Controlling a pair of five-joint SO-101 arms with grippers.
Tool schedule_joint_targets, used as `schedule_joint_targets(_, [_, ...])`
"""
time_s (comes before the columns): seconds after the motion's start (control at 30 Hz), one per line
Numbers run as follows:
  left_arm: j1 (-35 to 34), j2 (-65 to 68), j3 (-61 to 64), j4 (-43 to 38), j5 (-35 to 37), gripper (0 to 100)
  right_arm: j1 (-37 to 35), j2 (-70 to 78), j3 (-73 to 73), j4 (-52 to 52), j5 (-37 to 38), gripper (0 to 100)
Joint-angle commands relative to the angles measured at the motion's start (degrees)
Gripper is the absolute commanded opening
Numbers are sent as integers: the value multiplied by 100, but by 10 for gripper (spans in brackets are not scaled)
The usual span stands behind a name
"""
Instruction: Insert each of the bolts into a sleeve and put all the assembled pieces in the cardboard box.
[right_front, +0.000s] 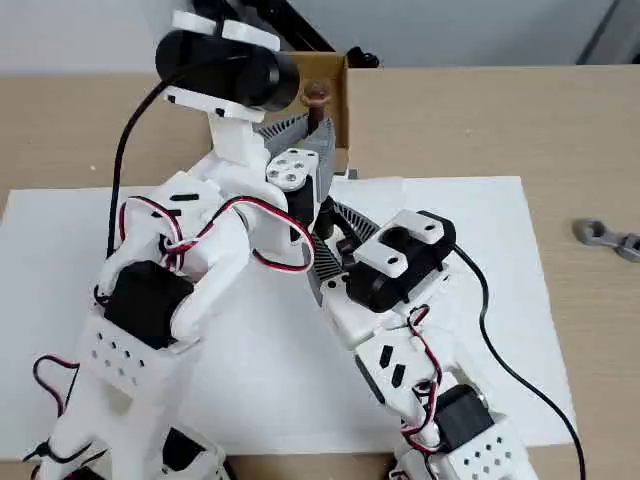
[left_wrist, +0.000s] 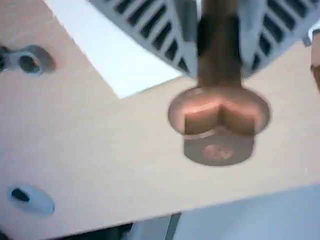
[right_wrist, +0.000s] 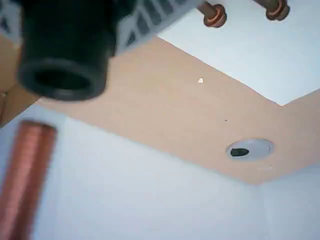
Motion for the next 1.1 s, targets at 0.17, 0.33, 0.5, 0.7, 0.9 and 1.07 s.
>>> schedule_joint_targets(0.17, [53,-334,-57,132,35,5,-4,-84,-334,-110,-62,3])
schedule_joint_targets(0.33, [53,-651,-57,176,255,5,-4,-57,-334,-110,-62,3])
schedule_joint_targets(0.5, [53,-668,-57,273,281,5,-4,-48,-334,-110,-62,3])
schedule_joint_targets(0.7, [62,-651,-57,255,563,6,-4,-48,-325,-110,-62,3])
schedule_joint_targets(0.9, [79,-642,-57,246,589,6,-4,-48,-325,-110,-62,3])
schedule_joint_targets(1.07, [264,-642,-22,176,677,6,-4,-48,-325,-119,-62,3])
